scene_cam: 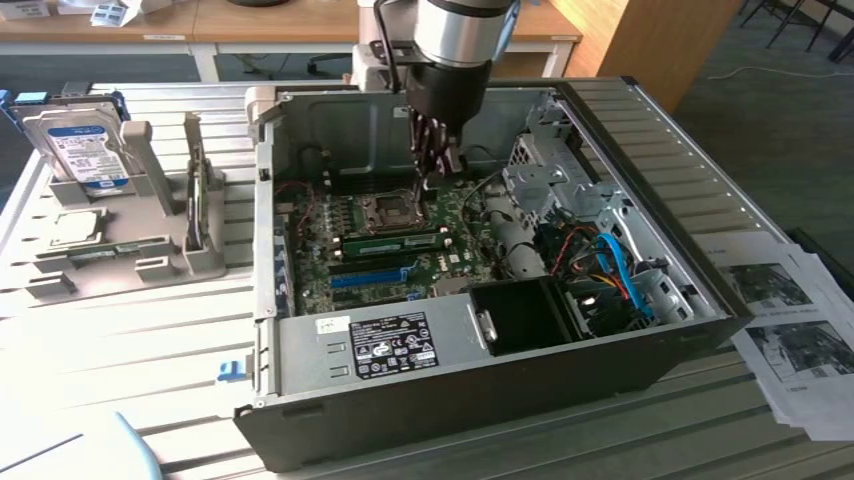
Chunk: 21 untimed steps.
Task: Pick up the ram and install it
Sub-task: 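Insert the ram into the slot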
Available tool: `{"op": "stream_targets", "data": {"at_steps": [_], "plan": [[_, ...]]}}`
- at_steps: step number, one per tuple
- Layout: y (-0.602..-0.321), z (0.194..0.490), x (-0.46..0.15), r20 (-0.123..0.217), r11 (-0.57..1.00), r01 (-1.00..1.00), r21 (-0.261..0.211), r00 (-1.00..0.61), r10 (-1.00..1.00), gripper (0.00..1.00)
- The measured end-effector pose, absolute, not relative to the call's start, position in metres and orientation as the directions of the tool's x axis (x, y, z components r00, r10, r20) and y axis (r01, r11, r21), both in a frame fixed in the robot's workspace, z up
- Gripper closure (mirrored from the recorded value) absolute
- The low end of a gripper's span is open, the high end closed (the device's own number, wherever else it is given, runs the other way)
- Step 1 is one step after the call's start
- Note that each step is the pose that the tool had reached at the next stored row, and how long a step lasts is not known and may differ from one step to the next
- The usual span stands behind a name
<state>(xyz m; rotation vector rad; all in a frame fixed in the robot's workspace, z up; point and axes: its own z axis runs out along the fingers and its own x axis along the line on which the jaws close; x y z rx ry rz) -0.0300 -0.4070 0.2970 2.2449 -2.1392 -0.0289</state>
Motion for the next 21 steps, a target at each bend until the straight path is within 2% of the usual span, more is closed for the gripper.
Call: {"op": "stream_targets", "data": {"at_steps": [21], "plan": [[-0.407, 0.318, -0.027, 0.015, -0.044, -0.998, 0.042, 0.045, -0.999, 0.82]]}}
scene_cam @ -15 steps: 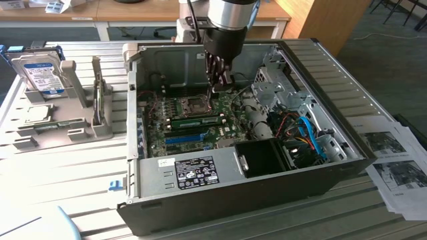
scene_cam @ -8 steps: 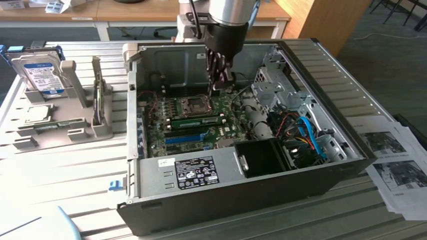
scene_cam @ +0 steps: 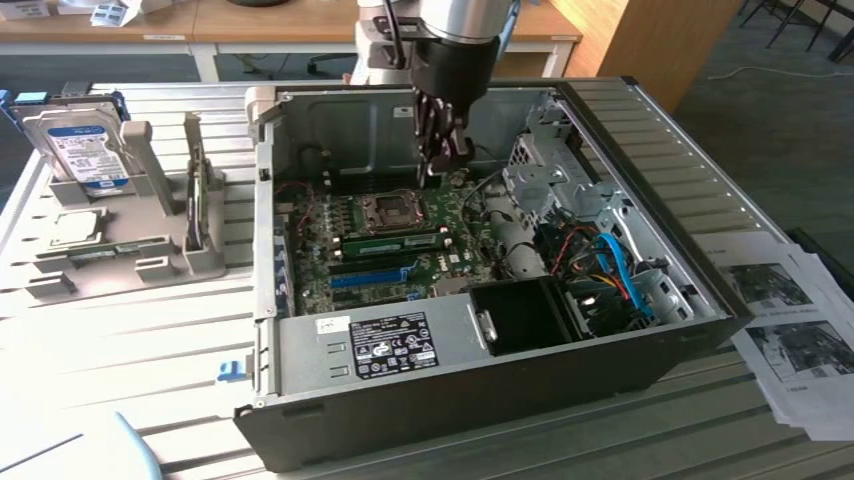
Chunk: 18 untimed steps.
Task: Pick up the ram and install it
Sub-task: 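Insert the ram into the slot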
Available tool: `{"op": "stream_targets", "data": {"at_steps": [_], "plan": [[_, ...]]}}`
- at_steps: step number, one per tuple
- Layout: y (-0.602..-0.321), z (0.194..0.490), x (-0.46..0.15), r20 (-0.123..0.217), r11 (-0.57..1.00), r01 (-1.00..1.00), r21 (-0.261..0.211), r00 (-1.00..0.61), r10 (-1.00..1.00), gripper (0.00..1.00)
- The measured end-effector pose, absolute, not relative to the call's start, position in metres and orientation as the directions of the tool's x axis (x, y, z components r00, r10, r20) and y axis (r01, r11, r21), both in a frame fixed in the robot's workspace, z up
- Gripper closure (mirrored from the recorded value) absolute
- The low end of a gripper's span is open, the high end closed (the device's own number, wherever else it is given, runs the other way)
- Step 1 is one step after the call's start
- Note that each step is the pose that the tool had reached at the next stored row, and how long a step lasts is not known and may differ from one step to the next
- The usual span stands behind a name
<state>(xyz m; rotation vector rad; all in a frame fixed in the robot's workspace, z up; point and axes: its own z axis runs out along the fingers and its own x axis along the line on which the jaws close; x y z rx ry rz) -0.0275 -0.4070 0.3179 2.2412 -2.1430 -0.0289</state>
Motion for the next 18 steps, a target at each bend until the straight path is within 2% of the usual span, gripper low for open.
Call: {"op": "stream_targets", "data": {"at_steps": [18], "plan": [[-0.407, 0.334, -0.026, 0.015, -0.044, -0.998, 0.042, 0.045, -0.999, 0.82]]}}
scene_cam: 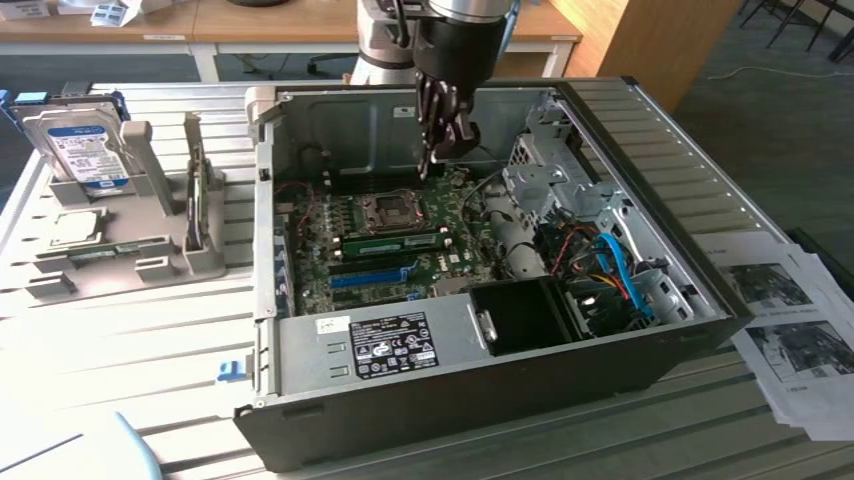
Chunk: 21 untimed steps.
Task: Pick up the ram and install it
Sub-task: 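Insert the ram into the slot, then press down the ram until it locks into place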
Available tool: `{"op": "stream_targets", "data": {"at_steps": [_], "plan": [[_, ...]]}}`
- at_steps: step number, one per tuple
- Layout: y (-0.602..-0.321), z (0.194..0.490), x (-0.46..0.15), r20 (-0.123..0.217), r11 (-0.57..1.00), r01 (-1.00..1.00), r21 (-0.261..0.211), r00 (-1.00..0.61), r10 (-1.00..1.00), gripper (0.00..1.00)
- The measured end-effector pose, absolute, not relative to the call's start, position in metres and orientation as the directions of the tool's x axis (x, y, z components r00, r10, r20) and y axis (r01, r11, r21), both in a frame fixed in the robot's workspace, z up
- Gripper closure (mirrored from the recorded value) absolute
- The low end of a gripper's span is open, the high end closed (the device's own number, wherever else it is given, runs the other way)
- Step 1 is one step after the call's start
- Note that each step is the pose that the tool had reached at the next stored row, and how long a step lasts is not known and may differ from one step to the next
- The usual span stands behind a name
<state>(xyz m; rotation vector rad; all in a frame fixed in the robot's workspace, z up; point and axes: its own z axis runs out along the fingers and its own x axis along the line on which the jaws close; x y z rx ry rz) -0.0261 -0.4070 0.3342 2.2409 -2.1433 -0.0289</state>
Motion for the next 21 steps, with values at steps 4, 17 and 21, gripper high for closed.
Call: {"op": "stream_targets", "data": {"at_steps": [4, 17, 21], "plan": [[-0.4070, 0.3411, -0.0257, 0.015, -0.044, -0.998, 0.042, 0.045, -0.999, 0.82], [-0.4070, 0.3412, -0.0256, 0.015, -0.044, -0.998, 0.042, 0.045, -0.999, 0.84], [-0.4070, 0.3412, -0.0256, 0.015, -0.044, -0.998, 0.042, 0.045, -0.999, 0.91]]}}
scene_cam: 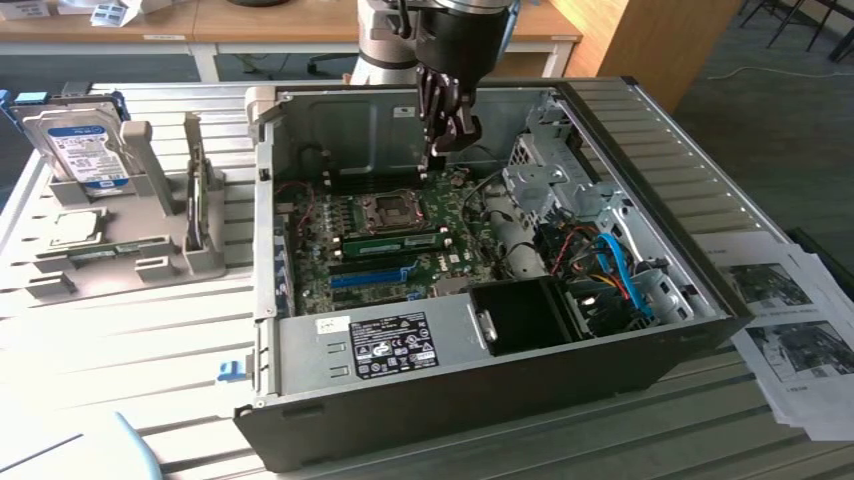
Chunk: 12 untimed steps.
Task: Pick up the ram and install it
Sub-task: 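Press down the ram until it locks into place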
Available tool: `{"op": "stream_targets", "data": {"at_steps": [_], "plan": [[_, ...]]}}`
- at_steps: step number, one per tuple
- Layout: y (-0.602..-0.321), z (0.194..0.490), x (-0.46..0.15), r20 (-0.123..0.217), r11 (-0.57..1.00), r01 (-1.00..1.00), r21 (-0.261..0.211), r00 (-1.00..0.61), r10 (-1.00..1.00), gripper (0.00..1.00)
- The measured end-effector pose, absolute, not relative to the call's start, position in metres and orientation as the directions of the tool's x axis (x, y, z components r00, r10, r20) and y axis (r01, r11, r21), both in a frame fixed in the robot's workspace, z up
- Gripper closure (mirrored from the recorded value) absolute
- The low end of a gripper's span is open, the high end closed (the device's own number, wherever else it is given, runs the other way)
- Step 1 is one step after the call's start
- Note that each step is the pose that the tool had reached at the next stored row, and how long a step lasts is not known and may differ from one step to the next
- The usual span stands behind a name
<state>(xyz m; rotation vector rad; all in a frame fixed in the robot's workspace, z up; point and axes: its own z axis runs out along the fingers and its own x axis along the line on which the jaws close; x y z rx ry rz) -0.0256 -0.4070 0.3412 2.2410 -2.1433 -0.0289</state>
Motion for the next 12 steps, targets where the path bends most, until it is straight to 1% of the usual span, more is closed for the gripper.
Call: {"op": "stream_targets", "data": {"at_steps": [12], "plan": [[-0.4070, 0.3412, -0.0161, 0.014, -0.044, -0.998, 0.043, 0.045, -0.999, 0.91]]}}
